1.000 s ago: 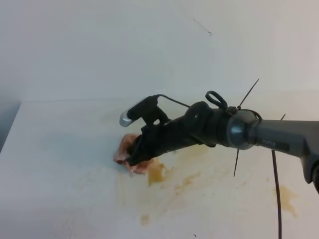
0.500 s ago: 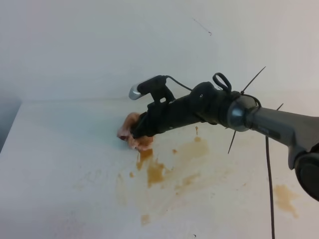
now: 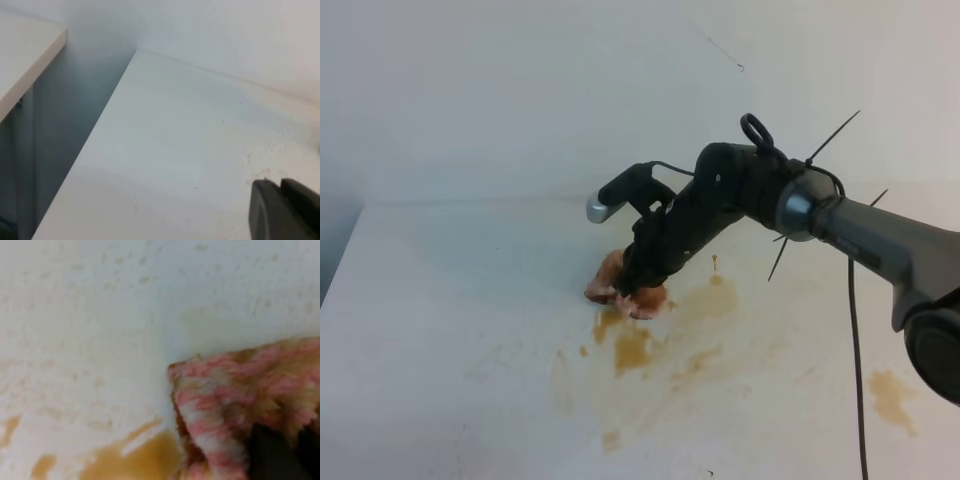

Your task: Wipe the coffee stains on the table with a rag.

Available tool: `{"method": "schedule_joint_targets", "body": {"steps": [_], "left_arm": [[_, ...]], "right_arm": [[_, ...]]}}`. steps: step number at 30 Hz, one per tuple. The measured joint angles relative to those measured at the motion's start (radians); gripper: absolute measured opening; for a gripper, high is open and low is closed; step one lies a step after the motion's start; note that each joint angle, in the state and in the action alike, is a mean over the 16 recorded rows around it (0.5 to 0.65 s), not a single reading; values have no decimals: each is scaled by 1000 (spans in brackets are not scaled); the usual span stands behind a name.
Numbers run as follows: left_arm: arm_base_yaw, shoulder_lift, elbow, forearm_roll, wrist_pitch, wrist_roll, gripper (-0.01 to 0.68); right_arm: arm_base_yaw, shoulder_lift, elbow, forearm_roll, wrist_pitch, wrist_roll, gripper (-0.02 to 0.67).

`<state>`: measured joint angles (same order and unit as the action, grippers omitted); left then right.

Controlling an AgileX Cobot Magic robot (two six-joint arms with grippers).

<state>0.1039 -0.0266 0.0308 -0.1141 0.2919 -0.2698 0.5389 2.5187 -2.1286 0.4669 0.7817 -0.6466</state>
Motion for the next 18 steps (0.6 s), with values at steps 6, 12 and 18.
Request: {"method": "schedule_joint_targets", "body": {"steps": [6, 12, 18], "left_arm": [[0, 2, -2, 0, 1, 0, 0], [0, 2, -2, 0, 1, 0, 0], [0, 2, -2, 0, 1, 0, 0]], "right_arm": [[10, -4, -19, -36, 130, -8, 39], [39, -11, -23, -46, 236, -21, 39], [80, -20, -23, -71, 308, -2, 39]]}}
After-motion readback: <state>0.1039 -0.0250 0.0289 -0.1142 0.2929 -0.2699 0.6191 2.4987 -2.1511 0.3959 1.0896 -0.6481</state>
